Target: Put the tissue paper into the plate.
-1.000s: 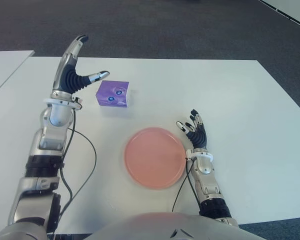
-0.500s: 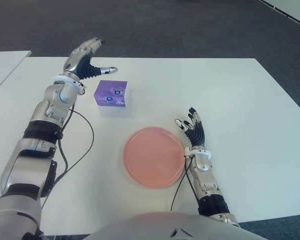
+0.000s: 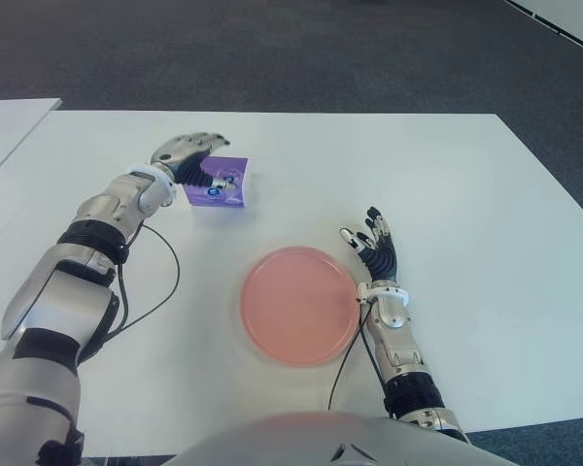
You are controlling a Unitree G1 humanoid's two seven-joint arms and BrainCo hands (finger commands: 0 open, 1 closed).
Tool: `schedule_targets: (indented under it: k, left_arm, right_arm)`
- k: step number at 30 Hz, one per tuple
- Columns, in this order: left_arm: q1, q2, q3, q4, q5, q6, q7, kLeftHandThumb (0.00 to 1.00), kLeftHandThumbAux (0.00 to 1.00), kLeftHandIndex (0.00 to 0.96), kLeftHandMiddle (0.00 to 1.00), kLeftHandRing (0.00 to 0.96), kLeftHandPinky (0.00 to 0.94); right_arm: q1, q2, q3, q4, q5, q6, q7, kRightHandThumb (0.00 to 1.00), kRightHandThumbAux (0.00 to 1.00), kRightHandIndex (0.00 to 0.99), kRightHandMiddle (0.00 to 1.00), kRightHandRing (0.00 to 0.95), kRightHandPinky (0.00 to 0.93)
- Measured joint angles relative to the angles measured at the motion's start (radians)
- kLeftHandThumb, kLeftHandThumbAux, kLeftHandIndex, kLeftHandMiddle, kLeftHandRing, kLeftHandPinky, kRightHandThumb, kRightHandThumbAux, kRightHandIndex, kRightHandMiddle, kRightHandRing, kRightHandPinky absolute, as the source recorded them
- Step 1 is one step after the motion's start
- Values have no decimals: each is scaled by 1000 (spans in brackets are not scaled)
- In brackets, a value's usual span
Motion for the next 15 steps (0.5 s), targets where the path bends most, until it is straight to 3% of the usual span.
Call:
schedule_targets:
  k: [15]
  left_arm:
    - [-108,-16,-126,122,44,32,-24,36,383,0,0,0,0]
  right_arm:
    - [-31,0,-7,49,0,-29,-2,162,651,58,22,0,8]
